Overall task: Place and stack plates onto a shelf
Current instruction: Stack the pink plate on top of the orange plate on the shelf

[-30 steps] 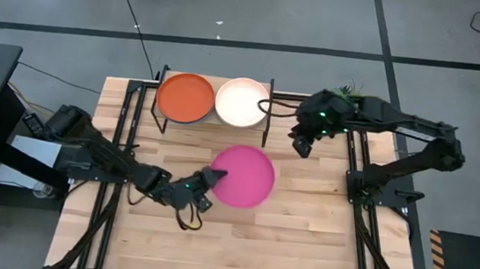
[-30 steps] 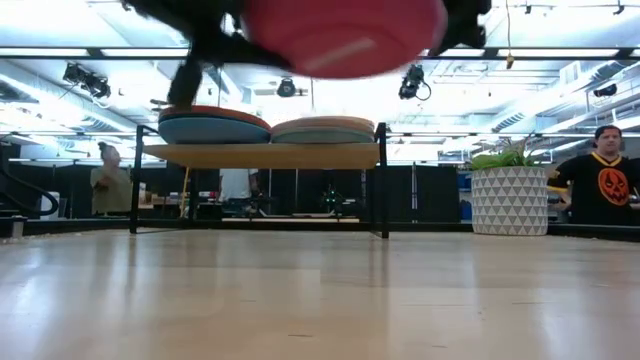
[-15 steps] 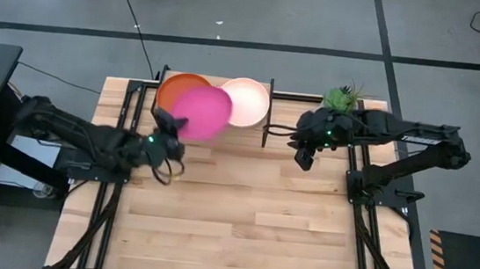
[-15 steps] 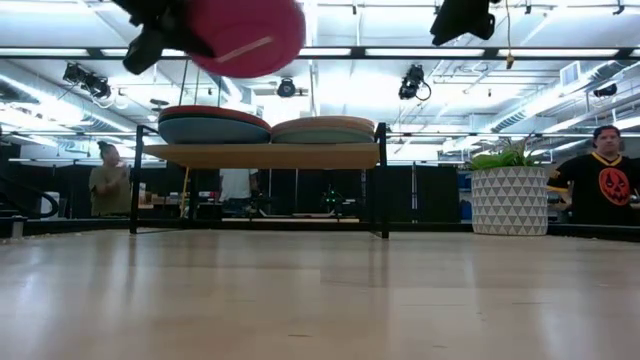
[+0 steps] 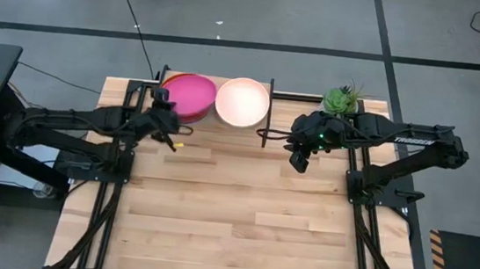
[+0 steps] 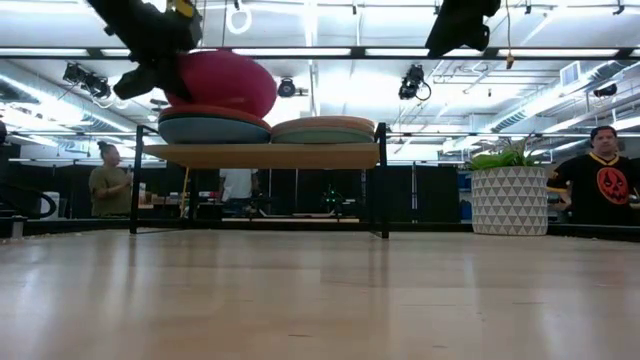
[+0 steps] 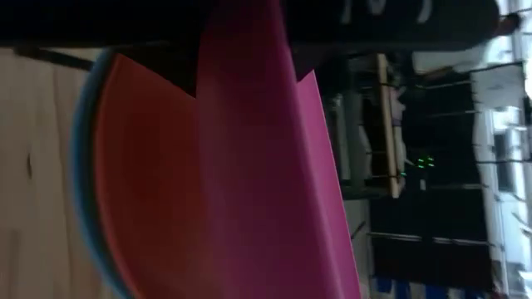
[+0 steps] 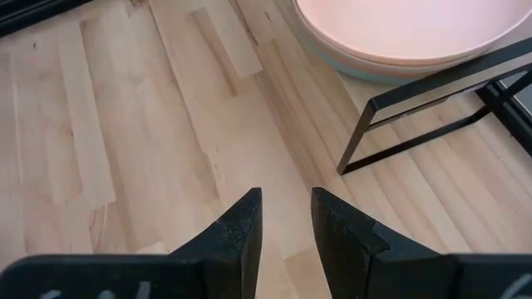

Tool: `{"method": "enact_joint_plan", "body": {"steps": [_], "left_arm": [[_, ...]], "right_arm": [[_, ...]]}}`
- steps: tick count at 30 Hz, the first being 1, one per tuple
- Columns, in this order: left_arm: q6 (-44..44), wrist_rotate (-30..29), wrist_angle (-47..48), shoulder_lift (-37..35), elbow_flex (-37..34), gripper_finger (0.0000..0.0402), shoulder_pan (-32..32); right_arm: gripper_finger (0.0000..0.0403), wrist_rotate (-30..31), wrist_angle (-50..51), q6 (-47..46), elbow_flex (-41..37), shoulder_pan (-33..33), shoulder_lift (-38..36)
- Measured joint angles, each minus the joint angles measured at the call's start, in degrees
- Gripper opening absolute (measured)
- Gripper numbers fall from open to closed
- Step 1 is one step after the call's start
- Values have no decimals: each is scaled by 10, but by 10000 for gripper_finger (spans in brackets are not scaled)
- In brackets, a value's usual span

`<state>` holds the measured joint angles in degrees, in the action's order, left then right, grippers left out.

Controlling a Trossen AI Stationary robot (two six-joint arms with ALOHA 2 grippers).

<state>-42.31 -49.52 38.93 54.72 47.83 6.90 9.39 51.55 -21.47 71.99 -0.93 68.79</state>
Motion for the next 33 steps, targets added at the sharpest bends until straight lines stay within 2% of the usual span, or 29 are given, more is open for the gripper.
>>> {"method": "enact_joint_plan", "body": {"steps": [7,18,23,27,33], "left_arm": [[-13,48,-4,0,21,82,27],[14,75,0,0,30,183,30],[66,143,35,0,65,200,37],[93,171,84,0,80,201,56],[132,286,97,0,81,202,94]], "right_arm": [[113,0,-6,6,0,0,10],[113,-13,-26,27,0,0,33],[113,-16,-28,33,0,0,33],[113,-18,-28,34,0,0,33],[113,27,-44,63,-7,1,32]]}}
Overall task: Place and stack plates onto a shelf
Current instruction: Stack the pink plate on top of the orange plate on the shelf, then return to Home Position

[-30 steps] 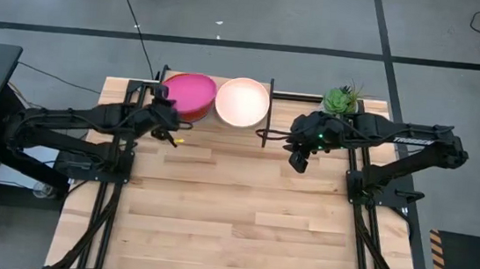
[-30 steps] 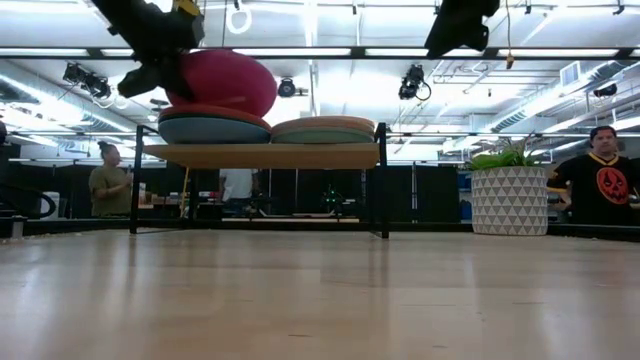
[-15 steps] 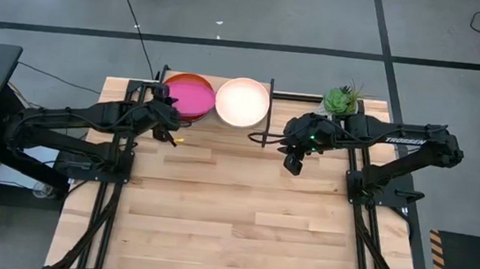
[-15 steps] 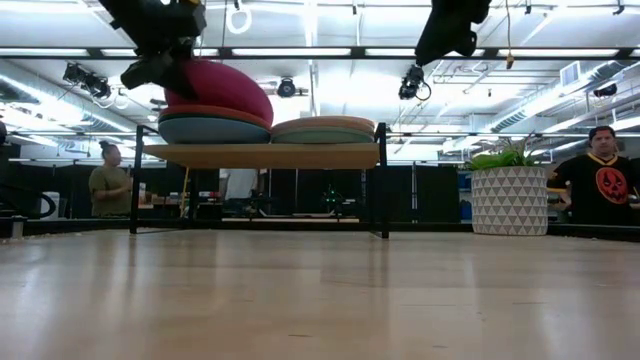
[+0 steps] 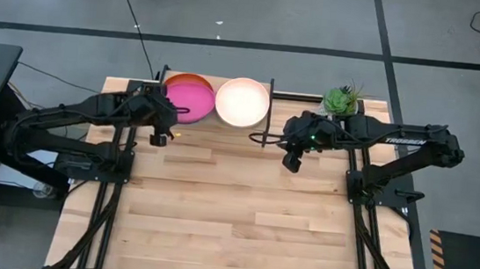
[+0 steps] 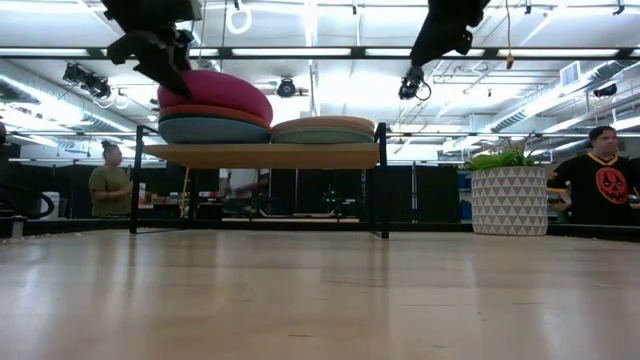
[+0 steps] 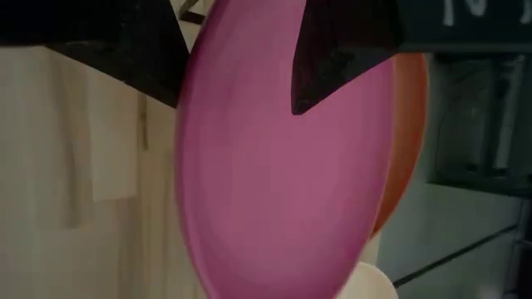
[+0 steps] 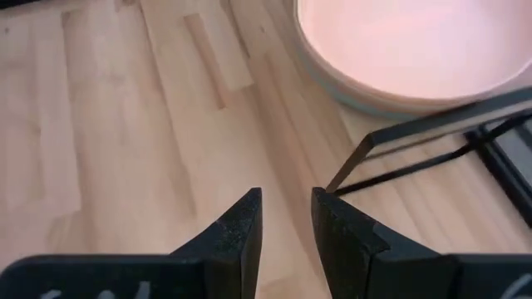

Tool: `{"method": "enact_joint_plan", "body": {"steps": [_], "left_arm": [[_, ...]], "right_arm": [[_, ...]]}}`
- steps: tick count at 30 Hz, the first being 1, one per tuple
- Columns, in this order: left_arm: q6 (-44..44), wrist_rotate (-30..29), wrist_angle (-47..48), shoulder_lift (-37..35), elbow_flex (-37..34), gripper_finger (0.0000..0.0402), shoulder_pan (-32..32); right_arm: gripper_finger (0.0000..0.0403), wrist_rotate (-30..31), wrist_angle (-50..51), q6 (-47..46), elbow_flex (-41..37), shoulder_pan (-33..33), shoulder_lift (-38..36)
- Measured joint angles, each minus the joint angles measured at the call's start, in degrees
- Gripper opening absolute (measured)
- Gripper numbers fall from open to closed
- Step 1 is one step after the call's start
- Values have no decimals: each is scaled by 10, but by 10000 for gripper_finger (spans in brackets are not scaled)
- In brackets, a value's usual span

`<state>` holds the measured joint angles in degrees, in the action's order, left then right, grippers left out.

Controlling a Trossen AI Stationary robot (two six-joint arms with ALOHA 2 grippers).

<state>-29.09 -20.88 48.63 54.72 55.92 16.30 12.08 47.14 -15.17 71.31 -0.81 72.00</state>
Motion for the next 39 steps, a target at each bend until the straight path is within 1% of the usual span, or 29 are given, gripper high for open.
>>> {"method": "enact_joint_plan", "body": {"steps": [6,12,15,18,22,23,26,28,30,32,33,34,37,39], "left_arm": [[1,21,-2,-5,0,202,14],[21,90,2,-8,0,202,58],[14,107,-4,-8,0,202,74],[-7,122,-28,-24,0,202,93],[-1,229,-34,-45,0,202,94],[1,247,-39,-50,0,202,90],[15,274,-62,-70,0,201,75],[25,326,-98,-82,-1,201,63],[40,404,-137,-97,-1,195,46],[58,455,-201,-117,-24,185,22],[64,457,-231,-127,-46,179,8],[75,448,-253,-138,-69,172,-5],[94,383,-282,-175,-137,153,-35],[112,356,-304,-203,-182,143,-48]], "right_arm": [[113,-4,-108,30,-85,7,-2],[113,-16,-189,44,-151,4,-3],[113,-16,-240,58,-182,9,-3],[113,-17,-313,70,-215,10,-3],[113,-37,-375,71,-255,11,-3],[113,-40,-390,73,-264,11,-3],[113,-42,-442,76,-293,11,-3],[113,-42,-489,86,-315,11,-3],[113,-42,-560,105,-346,12,-3],[113,-45,-626,115,-380,12,-5],[113,-48,-649,120,-396,11,-8],[113,-53,-671,122,-411,9,-12],[113,-59,-688,124,-449,-3,-37],[113,-61,-684,124,-465,-16,-65]]}}
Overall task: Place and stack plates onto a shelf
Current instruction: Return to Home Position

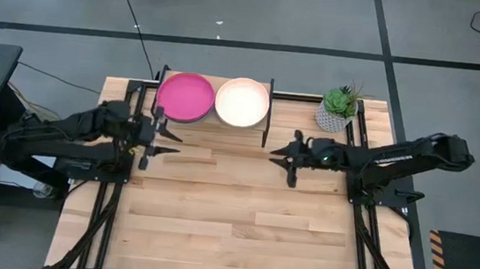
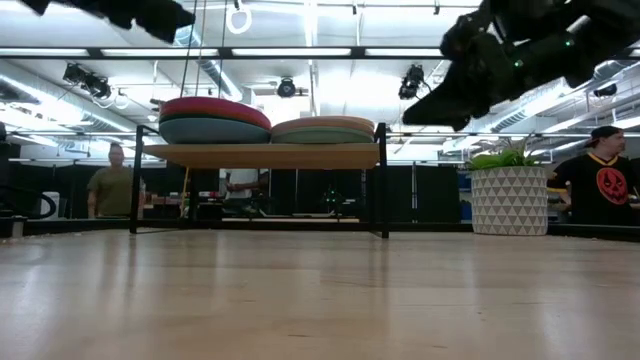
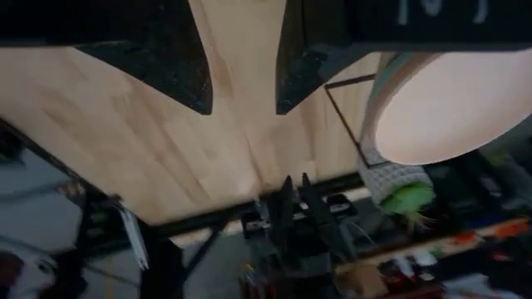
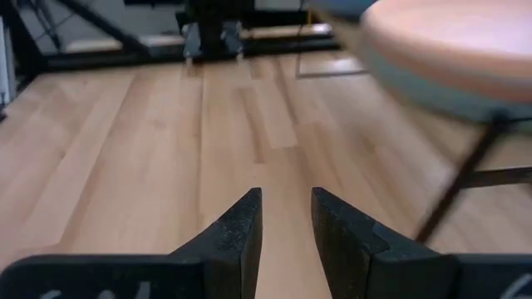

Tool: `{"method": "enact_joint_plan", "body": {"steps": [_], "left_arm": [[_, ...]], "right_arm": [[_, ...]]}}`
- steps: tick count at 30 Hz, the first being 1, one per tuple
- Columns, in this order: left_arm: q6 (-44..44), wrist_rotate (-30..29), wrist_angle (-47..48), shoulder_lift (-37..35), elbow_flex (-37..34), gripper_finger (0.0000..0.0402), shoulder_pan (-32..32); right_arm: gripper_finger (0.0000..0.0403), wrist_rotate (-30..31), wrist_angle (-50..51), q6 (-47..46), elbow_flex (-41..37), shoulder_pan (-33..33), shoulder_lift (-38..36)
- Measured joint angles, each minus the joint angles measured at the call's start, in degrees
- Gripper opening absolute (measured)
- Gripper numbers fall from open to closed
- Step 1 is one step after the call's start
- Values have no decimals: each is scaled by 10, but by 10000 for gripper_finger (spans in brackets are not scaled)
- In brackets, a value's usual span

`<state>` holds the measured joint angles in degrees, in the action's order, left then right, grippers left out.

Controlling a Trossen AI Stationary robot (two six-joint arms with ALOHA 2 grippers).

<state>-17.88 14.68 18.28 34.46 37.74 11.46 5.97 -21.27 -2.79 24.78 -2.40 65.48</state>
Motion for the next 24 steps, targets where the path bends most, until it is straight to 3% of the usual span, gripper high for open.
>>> {"method": "enact_joint_plan", "body": {"steps": [8,13,17,21,24], "left_arm": [[56,-61,-136,-108,-135,116,-14],[93,-81,-189,-149,-188,110,-14],[102,-102,-268,-178,-255,107,-18],[107,-152,-358,-211,-313,89,-20],[97,-164,-370,-235,-333,71,-21]], "right_arm": [[105,-81,68,0,-11,-91,-146],[94,-91,51,3,-52,-128,-198],[90,-106,-23,-5,-110,-164,-242],[89,-118,-47,-30,-153,-197,-291],[89,-119,-36,-53,-172,-222,-322]]}}
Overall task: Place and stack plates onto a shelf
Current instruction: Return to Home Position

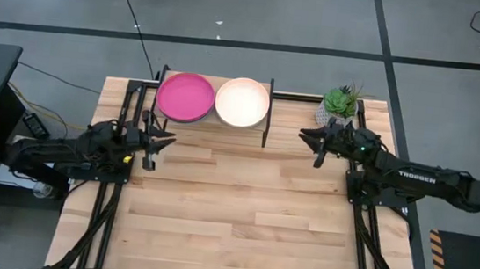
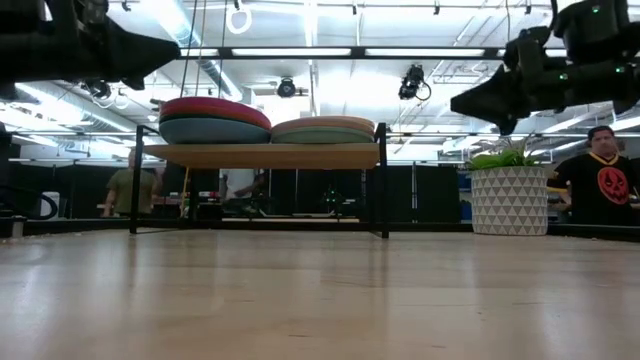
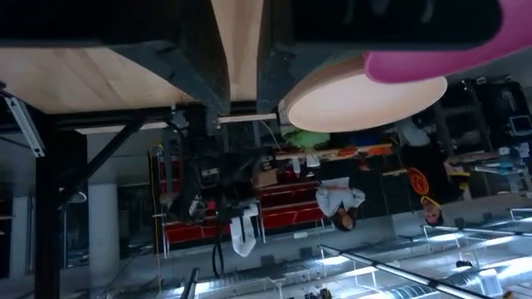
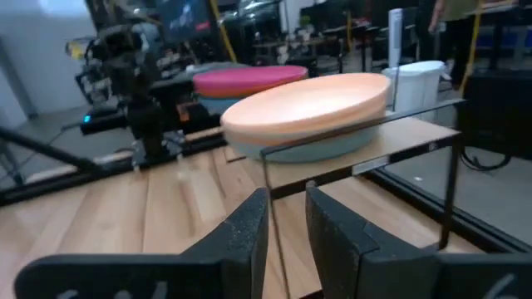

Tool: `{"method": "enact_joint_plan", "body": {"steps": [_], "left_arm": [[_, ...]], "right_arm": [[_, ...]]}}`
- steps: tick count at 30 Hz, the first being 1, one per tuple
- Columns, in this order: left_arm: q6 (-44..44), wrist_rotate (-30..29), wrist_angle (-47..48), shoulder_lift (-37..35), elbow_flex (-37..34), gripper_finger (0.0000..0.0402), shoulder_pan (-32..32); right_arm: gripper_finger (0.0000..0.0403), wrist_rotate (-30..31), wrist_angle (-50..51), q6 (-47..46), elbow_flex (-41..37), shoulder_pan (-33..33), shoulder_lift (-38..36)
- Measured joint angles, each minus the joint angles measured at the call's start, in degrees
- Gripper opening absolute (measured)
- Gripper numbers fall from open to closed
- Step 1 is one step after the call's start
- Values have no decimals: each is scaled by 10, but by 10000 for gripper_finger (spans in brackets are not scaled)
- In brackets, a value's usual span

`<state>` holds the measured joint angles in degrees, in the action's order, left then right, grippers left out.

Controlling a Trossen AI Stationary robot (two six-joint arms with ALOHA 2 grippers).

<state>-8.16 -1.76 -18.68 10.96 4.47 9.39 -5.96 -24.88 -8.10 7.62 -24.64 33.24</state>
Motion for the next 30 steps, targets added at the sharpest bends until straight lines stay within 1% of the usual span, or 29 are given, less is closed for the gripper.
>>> {"method": "enact_joint_plan", "body": {"steps": [7,9,11,12,15,18,30], "left_arm": [[8,-1,17,-48,-20,31,0],[24,-1,19,-65,-25,21,0],[35,9,15,-78,-28,15,0],[42,17,16,-82,-31,14,0],[82,30,19,-80,-32,14,0],[105,30,18,-80,-32,20,0],[105,30,18,-80,-32,22,0]], "right_arm": [[89,-59,36,-13,0,-42,-78],[89,-60,52,-13,0,-48,-105],[89,-44,55,-23,0,-52,-125],[89,-34,52,-43,0,-52,-130],[89,-19,40,-89,0,-52,-135],[89,-17,30,-101,0,-52,-136],[89,-16,31,-98,0,-52,-135]]}}
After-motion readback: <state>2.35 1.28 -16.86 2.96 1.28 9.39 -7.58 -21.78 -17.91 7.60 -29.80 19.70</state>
